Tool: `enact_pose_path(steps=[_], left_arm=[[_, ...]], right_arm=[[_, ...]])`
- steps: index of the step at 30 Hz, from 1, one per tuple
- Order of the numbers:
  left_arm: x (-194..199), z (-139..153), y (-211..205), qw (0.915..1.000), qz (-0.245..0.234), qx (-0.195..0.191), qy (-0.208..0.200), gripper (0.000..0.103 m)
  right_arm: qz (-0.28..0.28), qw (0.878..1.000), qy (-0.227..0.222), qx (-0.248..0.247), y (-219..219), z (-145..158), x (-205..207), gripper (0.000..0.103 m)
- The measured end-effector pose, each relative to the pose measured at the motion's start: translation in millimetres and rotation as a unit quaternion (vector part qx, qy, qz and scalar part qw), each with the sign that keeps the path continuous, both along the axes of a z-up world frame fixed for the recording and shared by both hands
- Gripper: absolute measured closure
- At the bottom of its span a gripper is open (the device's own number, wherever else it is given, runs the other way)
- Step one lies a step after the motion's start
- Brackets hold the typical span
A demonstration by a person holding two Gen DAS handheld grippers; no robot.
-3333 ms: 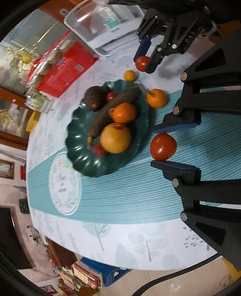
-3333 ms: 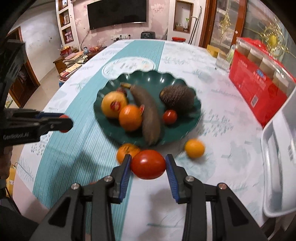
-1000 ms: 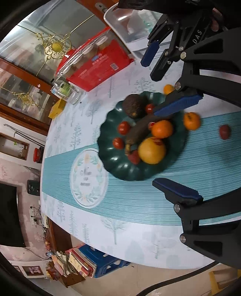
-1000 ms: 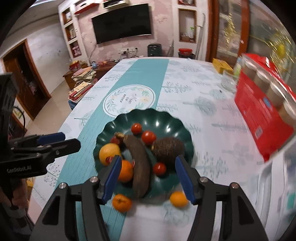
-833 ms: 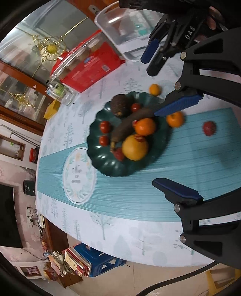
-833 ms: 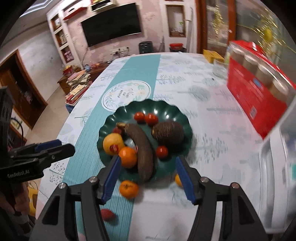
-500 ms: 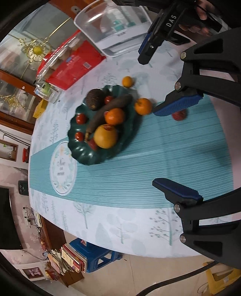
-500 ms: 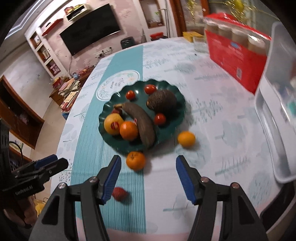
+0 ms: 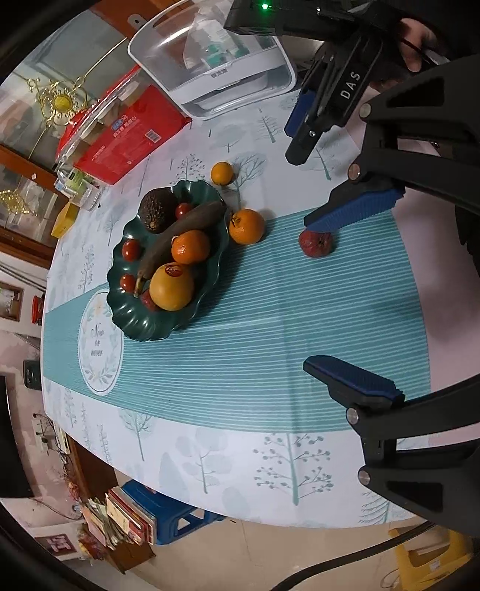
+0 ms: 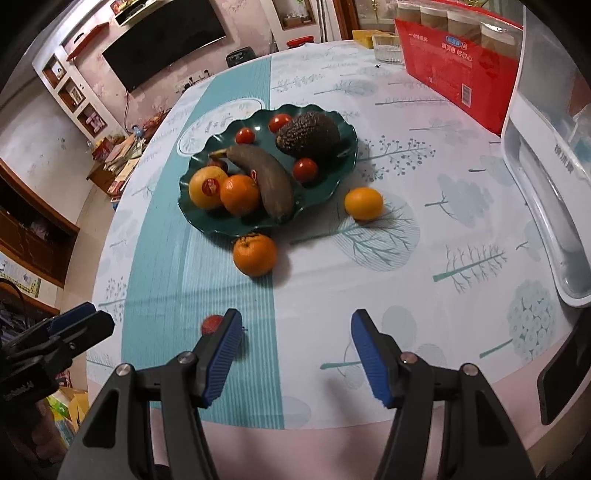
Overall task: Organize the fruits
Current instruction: 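Grasp the red lychee with the left tool while the right tool grasps the small orange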
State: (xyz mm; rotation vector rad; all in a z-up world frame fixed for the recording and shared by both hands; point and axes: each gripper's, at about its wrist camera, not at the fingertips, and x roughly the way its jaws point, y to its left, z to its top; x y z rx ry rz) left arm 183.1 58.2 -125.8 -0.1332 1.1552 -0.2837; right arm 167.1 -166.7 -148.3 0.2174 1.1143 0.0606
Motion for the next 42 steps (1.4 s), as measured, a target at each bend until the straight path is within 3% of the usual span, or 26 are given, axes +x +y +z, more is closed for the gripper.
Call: enact_pose_path(steps=[13,23,33,42], left_arm=[[-6,-18,-35,0.9961,0.080,0.009,0.037,0.035],[-8,-49,-66,0.9856,0.146,0.014,0.084,0.035],[-4,-70,-80,0.9765,0.196,0.007,0.090,0.035],[9,-76,-91,0.9745,0.206,0.015,0.087,0.052]], right_arm=[[0.046,0.998,-0.027,-0.032,-33,-4,15,0.041],[0.112,0.991,-0.056,-0.043,-57,-17,42,0.041],[0.170,0.979,-0.098,-0.052,-62,-35,63,0.041],[0.204,0.969,-0.122,-0.072,-55,-49,74,0.050]])
